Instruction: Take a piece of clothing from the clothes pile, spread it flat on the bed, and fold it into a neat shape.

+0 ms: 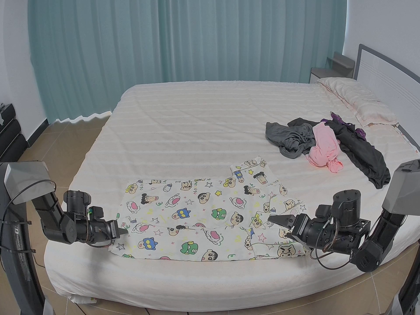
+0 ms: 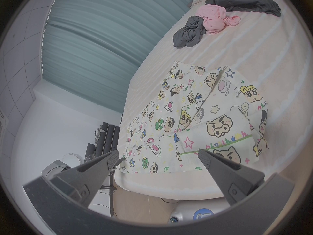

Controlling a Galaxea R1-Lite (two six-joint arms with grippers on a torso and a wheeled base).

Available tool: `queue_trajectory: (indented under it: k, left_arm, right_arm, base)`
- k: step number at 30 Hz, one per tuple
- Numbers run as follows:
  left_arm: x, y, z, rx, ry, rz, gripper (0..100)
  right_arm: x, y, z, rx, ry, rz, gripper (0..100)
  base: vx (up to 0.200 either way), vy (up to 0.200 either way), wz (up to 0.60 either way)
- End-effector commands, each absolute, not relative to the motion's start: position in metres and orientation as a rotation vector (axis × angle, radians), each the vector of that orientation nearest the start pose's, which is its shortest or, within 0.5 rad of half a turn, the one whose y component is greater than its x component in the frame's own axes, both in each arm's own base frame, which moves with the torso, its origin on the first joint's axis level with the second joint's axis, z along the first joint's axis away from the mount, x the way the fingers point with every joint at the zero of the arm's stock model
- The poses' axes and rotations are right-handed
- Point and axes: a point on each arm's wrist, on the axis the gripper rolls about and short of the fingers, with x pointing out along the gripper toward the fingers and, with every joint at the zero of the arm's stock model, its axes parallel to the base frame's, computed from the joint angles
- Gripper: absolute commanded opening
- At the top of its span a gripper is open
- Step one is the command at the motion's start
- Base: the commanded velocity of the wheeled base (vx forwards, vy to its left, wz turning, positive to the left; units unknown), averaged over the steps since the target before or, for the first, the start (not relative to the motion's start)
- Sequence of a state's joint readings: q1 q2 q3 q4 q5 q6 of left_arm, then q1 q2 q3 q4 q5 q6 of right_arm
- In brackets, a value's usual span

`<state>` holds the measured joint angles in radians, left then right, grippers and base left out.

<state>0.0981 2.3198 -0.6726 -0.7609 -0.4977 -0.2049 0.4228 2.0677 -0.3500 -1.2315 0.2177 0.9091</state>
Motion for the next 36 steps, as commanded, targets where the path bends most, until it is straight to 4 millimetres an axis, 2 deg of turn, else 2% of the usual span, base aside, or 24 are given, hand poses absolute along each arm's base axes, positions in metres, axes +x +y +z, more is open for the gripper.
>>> queue_trajectory:
  k: [1,11,17,22,26,28,29,36]
  left_arm:
    - [0.324,0.023,-0.033,-0.454,0.905,-0.27,0]
    - [0.316,0.02,-0.017,-0.455,0.977,-0.243,0]
    - [0.313,0.021,-0.019,-0.361,1.007,-0.2,0]
    - [0.312,0.02,-0.02,-0.351,1.02,-0.203,0]
    - [0.314,0.021,-0.02,-0.352,1.016,-0.205,0]
    - [0.314,0.021,-0.021,-0.353,1.018,-0.205,0]
    - [0.314,0.02,-0.021,-0.354,1.018,-0.208,0]
    - [0.315,0.021,-0.02,-0.357,1.011,-0.21,0]
  right_arm:
    - [0.255,0.12,0.031,0.807,0.742,0.358,100]
    - [0.256,0.119,0.031,0.802,0.737,0.351,100]
    - [0.266,0.099,0.029,0.765,0.698,0.302,100]
    - [0.278,0.07,0.012,0.681,0.699,0.236,100]
    - [0.283,0.052,-0.001,0.627,0.727,0.276,100]
    - [0.284,0.049,-0.005,0.622,0.739,0.298,100]
    - [0.291,0.047,-0.012,0.602,0.749,0.337,100]
    - [0.308,0.044,-0.03,0.585,0.766,0.345,100]
  base:
    - [0.0,0.0,0.0]
    - [0.0,0.0,0.0]
    - [0.0,0.0,0.0]
    - [0.0,0.0,0.0]
    - [0.0,0.0,0.0]
    - [0.0,0.0,0.0]
    - [0.0,0.0,0.0]
    - [0.0,0.0,0.0]
